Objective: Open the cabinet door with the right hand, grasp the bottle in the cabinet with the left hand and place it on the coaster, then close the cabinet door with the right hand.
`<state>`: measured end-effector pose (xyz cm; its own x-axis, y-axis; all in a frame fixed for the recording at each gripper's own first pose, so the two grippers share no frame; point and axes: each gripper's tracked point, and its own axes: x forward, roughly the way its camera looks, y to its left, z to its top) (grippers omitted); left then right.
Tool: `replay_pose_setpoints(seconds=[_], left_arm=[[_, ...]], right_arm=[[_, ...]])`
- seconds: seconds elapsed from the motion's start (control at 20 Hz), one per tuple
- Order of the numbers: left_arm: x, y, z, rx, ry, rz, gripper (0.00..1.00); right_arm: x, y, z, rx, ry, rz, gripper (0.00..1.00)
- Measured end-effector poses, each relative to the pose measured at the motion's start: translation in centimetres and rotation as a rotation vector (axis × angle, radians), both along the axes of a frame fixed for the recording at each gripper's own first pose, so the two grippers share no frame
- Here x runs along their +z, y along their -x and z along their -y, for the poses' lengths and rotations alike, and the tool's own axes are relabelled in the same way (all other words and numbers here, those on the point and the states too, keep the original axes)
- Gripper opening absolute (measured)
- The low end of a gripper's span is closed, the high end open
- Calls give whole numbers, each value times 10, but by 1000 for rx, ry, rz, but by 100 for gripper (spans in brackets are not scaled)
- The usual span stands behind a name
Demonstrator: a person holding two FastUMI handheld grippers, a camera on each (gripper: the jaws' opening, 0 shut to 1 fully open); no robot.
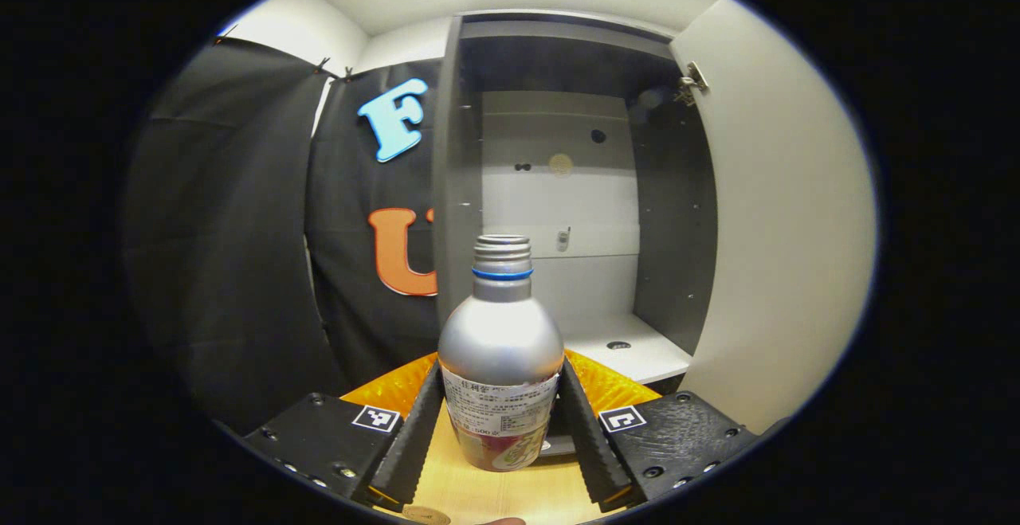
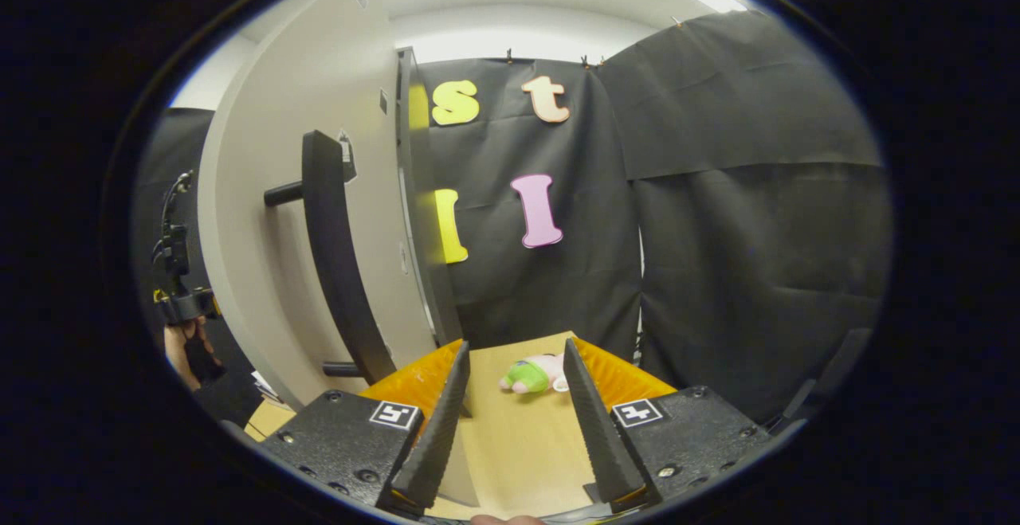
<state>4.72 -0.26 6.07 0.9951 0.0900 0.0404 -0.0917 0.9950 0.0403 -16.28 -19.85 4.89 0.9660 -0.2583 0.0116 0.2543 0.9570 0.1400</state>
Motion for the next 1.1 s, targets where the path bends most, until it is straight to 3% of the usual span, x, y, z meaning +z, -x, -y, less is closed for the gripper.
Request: replay_pose_setpoints(seconds=[0.25, 0.35, 0.75, 0.9, 1.0, 1.05, 1.1], left_arm=[[-41, 23, -37, 7, 24, -1, 76], [-72, 32, -57, 26, 52, -17, 76], [-210, 60, -111, 43, 83, -54, 76], [-269, 61, -135, 61, 95, -74, 76], [-292, 63, -147, 61, 125, -48, 76], [-300, 63, -150, 59, 146, -39, 76], [-308, 63, -153, 61, 155, -28, 76]], right_arm=[[-3, -2, 0, -11, 9, -20, 70], [-6, -4, 1, -15, 12, -25, 74], [-29, -17, -2, -37, 37, -8, 75], [-37, -29, -6, -40, 134, -11, 70], [-41, -31, -5, -57, 158, 12, 75], [-45, -31, -3, -65, 156, 12, 70], [-52, -30, -2, -71, 159, 2, 75]])
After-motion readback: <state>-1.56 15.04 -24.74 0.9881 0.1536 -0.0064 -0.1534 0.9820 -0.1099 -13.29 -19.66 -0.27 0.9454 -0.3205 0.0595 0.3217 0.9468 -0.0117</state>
